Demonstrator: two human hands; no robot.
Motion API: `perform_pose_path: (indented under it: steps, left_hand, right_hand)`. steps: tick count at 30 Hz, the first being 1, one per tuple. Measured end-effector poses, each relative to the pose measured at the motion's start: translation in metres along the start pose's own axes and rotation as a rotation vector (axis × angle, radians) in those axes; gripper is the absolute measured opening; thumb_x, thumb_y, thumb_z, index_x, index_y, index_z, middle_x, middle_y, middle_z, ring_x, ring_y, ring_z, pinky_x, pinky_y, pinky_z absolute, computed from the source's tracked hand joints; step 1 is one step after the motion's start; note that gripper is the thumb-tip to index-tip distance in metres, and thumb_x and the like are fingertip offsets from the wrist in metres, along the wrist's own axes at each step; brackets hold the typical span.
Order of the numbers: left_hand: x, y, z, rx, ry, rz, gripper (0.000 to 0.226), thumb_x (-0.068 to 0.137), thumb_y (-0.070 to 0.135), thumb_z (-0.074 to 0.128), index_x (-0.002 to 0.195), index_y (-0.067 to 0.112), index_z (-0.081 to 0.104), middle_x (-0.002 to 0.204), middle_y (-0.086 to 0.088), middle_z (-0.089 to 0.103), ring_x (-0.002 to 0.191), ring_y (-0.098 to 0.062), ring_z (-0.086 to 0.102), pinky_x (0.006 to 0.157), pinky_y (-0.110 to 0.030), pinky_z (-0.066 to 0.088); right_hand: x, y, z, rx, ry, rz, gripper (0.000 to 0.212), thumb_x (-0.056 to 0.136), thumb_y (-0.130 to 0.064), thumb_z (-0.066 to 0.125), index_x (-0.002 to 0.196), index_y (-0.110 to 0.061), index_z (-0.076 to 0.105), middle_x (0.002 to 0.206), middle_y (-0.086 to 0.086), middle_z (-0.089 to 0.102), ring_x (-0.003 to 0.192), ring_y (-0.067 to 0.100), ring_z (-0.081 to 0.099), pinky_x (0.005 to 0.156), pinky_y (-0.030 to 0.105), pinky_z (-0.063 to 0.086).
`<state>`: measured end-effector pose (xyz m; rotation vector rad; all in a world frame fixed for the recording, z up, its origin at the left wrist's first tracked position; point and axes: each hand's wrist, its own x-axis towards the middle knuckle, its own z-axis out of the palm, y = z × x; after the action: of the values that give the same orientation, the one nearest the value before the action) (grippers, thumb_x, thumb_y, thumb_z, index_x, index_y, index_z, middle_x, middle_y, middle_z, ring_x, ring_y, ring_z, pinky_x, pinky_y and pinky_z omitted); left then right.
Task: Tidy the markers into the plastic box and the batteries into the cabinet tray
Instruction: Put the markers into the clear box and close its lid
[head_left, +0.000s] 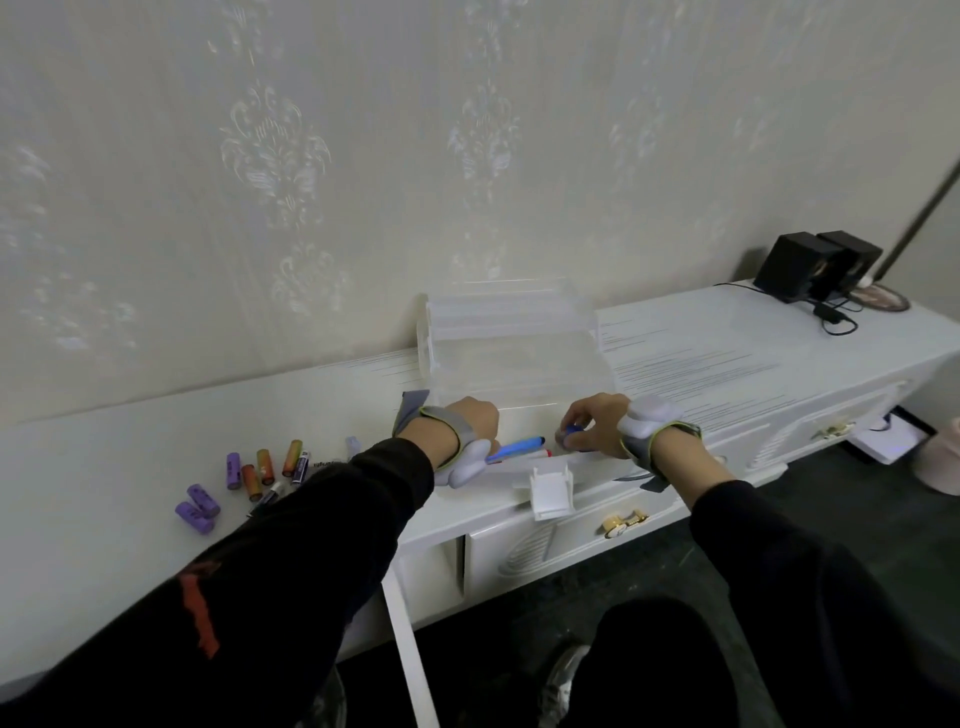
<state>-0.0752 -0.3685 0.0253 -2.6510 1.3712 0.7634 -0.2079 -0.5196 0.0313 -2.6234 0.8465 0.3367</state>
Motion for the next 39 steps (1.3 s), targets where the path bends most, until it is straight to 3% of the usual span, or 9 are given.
perform_pose_path:
  steps: [5,10,14,19,24,27,30,35,39]
  left_hand:
    - [-0.024,-0.002,-0.017,-0.086,0.078,0.015,0.013,0.092,0.013,0.045,0.080,0.013,0.046,0.087,-0.007,0.047,0.075,-0.022,0.043,0.062,-0.026,0.034]
    - [-0.043,-0.031,-0.036,-0.342,0.211,0.019,0.015,0.088,0.007,0.044,0.082,0.012,0.057,0.082,-0.008,0.063,0.070,-0.024,0.055,0.053,-0.023,0.041]
    - [-0.034,-0.057,-0.041,-0.302,0.287,-0.152,0.023,0.087,0.007,0.045,0.065,0.008,0.054,0.082,-0.013,0.064,0.074,-0.026,0.053,0.065,-0.032,0.046]
    - [-0.008,-0.081,-0.044,-0.351,0.280,-0.287,0.039,0.087,0.004,0.045,0.051,0.014,0.035,0.064,-0.004,0.045,0.068,-0.024,0.044,0.054,-0.025,0.032]
    - [0.023,-0.097,-0.034,-0.636,0.126,-0.191,0.023,0.094,0.011,0.053,0.113,0.000,0.058,0.106,-0.014,0.058,0.094,-0.024,0.058,0.091,-0.035,0.048]
    - [0.036,-0.113,-0.033,-1.111,0.038,-0.058,0.037,0.091,-0.008,0.052,0.125,0.006,0.054,0.112,-0.001,0.057,0.083,-0.008,0.062,0.079,-0.027,0.056]
    - [0.045,-0.129,-0.031,-1.227,-0.038,0.070,0.051,0.088,-0.013,0.054,0.126,0.021,0.053,0.120,0.012,0.057,0.107,-0.014,0.057,0.086,-0.029,0.052]
    - [0.055,-0.133,-0.026,-1.295,-0.085,0.113,0.053,0.086,-0.016,0.054,0.122,0.023,0.056,0.123,0.012,0.056,0.116,-0.015,0.052,0.099,-0.037,0.045]
    - [0.058,-0.134,-0.029,-1.220,-0.084,0.154,0.056,0.086,-0.017,0.053,0.116,0.029,0.059,0.124,0.013,0.058,0.097,-0.009,0.064,0.081,-0.021,0.058]
  right_hand:
    - [0.001,0.009,-0.006,0.196,0.135,0.025,0.024,0.087,-0.037,0.060,0.104,-0.023,0.067,0.105,-0.001,0.070,0.082,0.019,0.066,0.077,0.026,0.050]
    - [0.008,0.021,-0.023,0.350,0.335,0.036,0.014,0.086,-0.022,0.055,0.076,-0.028,0.063,0.091,0.004,0.075,0.054,0.010,0.064,0.053,0.019,0.047]
    - [0.024,0.032,-0.035,0.412,0.462,0.165,0.013,0.083,-0.024,0.052,0.079,-0.026,0.064,0.096,0.008,0.073,0.082,0.029,0.070,0.077,0.035,0.057]
    - [0.059,0.045,-0.038,0.675,0.297,0.258,0.031,0.090,-0.022,0.050,0.117,-0.008,0.059,0.108,0.013,0.063,0.088,0.030,0.060,0.072,0.036,0.049]
    - [0.083,0.058,-0.032,1.068,0.128,0.241,0.035,0.095,-0.008,0.041,0.125,0.002,0.057,0.098,0.009,0.064,0.074,0.019,0.056,0.062,0.028,0.046]
    - [0.095,0.063,-0.035,1.162,0.028,0.173,0.048,0.089,0.007,0.035,0.133,-0.003,0.052,0.111,0.009,0.060,0.089,0.021,0.058,0.069,0.028,0.045]
    - [0.107,0.072,-0.035,1.246,-0.027,0.101,0.064,0.082,0.020,0.027,0.139,-0.005,0.042,0.123,0.011,0.054,0.103,0.029,0.053,0.074,0.031,0.043]
    - [0.118,0.090,-0.019,1.378,-0.073,-0.014,0.062,0.082,0.025,0.020,0.125,-0.010,0.047,0.107,0.004,0.064,0.086,0.019,0.070,0.076,0.029,0.053]
    - [0.123,0.097,-0.011,1.450,-0.065,-0.071,0.065,0.081,0.029,0.017,0.115,-0.015,0.052,0.092,-0.003,0.072,0.071,0.012,0.074,0.064,0.021,0.057]
